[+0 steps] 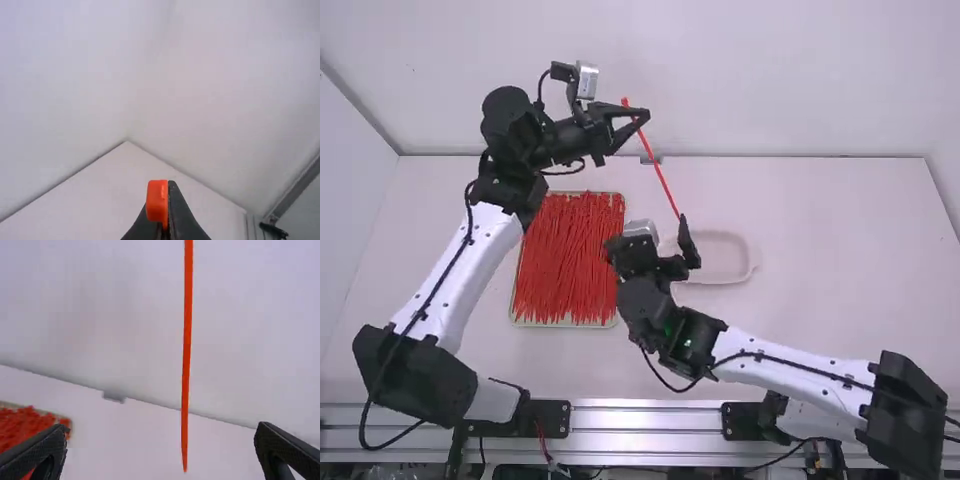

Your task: Fasten the cable tie

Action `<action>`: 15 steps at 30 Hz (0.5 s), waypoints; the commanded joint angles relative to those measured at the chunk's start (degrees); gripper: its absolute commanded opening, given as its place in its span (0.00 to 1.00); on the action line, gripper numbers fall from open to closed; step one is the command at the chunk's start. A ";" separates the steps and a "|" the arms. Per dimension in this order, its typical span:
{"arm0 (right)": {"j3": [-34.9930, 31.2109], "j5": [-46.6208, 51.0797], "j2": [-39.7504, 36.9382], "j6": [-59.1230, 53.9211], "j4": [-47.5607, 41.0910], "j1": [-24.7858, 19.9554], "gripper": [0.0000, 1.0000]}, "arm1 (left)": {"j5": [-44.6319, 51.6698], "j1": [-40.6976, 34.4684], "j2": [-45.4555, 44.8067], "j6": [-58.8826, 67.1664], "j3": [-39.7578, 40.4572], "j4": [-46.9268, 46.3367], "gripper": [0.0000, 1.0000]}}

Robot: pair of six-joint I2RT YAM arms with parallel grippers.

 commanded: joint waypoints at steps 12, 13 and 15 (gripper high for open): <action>1.73 -9.90 -3.76 -7.58 1.38 6.99 1.00 | 0.90 6.45 0.02 2.91 1.27 -2.49 0.02; 1.73 -11.04 -4.31 -7.61 0.87 6.95 1.00 | 1.33 6.60 0.02 2.97 1.27 -2.51 0.02; 1.73 -13.38 -5.95 -7.58 -0.04 6.23 1.00 | 1.73 6.49 0.00 3.10 1.27 -2.73 0.01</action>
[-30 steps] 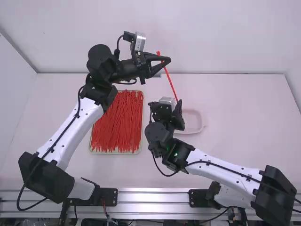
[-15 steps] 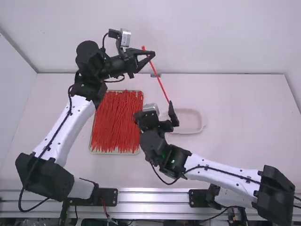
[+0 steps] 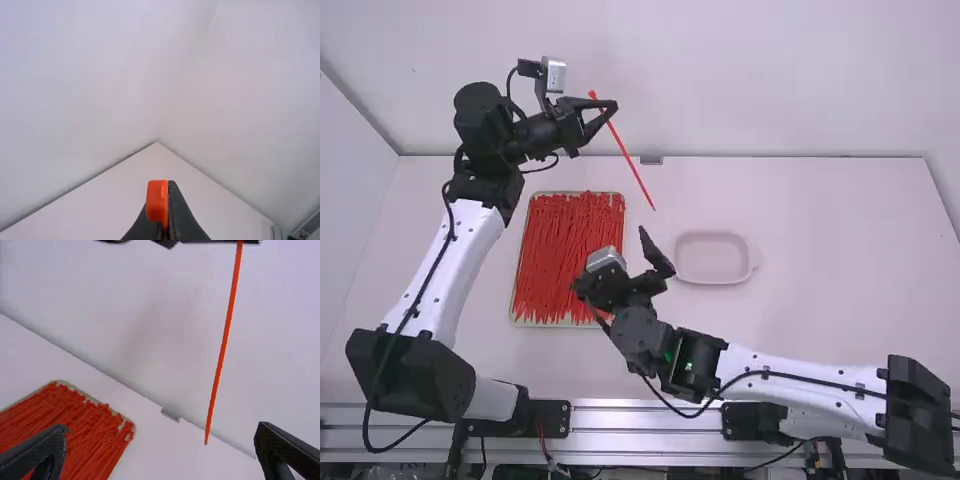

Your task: Fasten the cable tie

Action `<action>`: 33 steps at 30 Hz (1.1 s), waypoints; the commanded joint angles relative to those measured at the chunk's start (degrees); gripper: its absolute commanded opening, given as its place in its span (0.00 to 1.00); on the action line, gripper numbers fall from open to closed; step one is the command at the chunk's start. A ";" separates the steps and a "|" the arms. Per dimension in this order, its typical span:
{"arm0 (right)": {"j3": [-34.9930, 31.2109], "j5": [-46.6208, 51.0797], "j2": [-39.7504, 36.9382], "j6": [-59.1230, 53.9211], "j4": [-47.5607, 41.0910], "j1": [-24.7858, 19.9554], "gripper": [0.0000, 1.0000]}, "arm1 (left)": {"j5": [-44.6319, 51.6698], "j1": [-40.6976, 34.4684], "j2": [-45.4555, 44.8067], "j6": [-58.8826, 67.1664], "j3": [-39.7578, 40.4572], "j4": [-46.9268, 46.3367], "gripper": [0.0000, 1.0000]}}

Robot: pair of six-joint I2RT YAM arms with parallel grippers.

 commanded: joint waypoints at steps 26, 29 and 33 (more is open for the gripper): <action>1.68 -74.25 -17.14 7.26 -15.06 -39.28 1.00 | 21.73 0.20 0.00 13.55 1.27 -1.86 0.02; 1.68 -84.72 -16.13 9.22 -14.08 -45.51 1.00 | 23.76 0.17 0.02 14.12 1.27 -1.90 0.02; 1.68 -100.35 -12.81 11.54 -10.03 -53.20 1.00 | 27.23 0.20 0.02 15.26 1.27 -2.14 0.02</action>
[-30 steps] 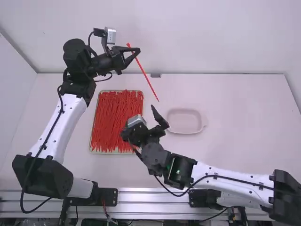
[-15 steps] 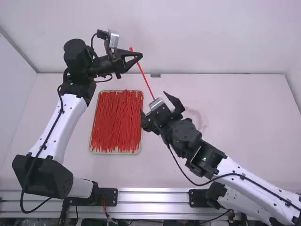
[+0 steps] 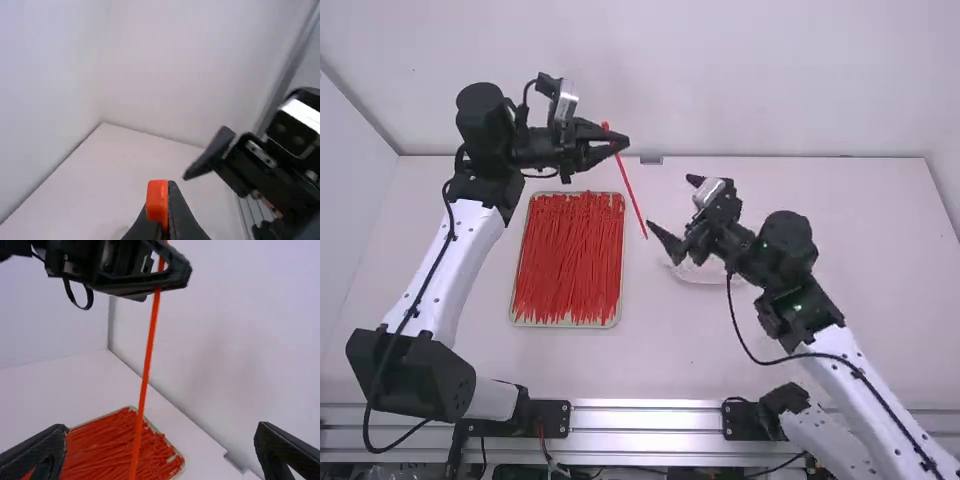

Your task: Fasten the cable tie

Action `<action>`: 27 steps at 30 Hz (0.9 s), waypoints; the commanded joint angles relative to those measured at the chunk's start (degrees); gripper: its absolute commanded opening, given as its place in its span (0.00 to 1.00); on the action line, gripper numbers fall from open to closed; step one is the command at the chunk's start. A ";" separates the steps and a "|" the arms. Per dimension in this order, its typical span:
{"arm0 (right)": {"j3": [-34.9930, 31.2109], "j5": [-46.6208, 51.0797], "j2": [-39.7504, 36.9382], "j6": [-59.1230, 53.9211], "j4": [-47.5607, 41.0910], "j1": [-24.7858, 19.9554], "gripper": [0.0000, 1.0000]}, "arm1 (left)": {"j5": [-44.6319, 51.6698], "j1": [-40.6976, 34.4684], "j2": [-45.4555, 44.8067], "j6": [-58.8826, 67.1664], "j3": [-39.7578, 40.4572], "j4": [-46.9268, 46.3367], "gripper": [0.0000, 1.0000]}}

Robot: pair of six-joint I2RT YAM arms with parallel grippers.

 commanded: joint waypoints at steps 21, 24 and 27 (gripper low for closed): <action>1.70 -42.23 25.31 32.76 42.25 -12.15 1.00 | 4.72 -3.54 0.17 6.95 1.27 -5.51 0.02; 1.68 -41.97 25.46 32.87 41.44 -10.95 0.99 | 4.90 -4.00 0.59 8.28 1.27 -6.23 0.02; 1.68 -42.21 25.46 32.87 41.24 -9.20 0.96 | 4.98 -4.02 1.20 8.24 1.27 -6.32 0.02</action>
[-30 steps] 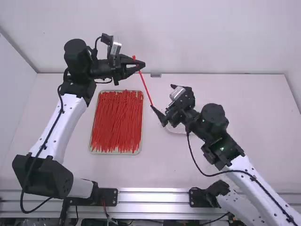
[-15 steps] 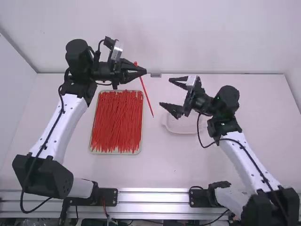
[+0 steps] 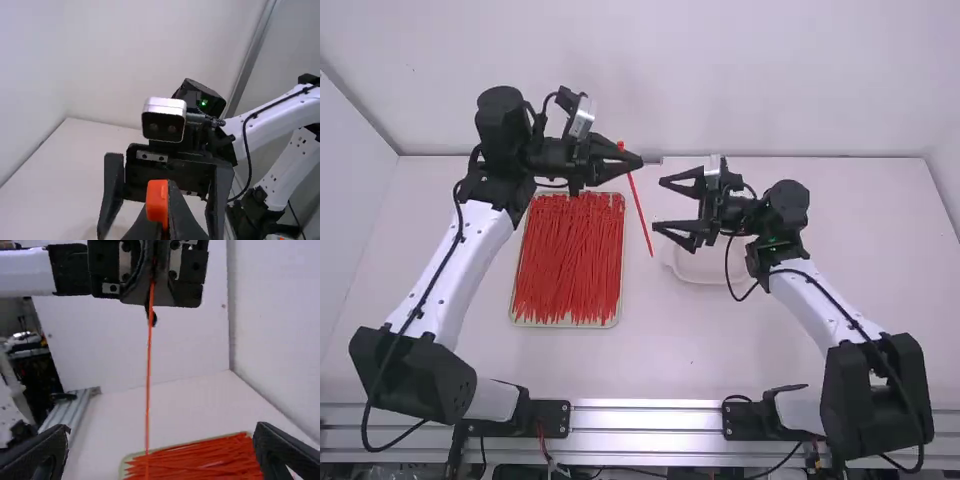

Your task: Fasten the cable tie

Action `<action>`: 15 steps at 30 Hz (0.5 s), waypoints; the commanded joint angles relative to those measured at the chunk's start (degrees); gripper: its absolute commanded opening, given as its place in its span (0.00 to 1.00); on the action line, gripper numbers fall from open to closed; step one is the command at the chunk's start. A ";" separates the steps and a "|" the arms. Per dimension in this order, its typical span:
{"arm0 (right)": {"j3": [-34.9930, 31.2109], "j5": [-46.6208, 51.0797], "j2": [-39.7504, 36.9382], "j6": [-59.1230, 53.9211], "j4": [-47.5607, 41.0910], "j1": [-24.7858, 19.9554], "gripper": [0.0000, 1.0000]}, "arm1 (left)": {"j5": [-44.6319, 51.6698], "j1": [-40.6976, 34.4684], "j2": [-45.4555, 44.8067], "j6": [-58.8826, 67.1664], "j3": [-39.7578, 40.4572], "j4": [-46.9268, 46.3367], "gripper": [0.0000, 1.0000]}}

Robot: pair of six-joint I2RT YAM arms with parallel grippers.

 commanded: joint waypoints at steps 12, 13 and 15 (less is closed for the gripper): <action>1.55 0.90 0.15 -1.62 -2.89 3.87 0.83 | 0.90 -1.66 2.69 1.25 1.29 0.22 0.02; 1.55 0.90 0.15 -1.62 -2.99 3.89 0.79 | 1.20 -1.75 2.69 1.27 1.29 0.42 0.02; 1.55 0.94 0.15 -1.70 -2.95 3.87 0.62 | 1.92 -2.16 2.69 1.27 1.29 0.66 0.02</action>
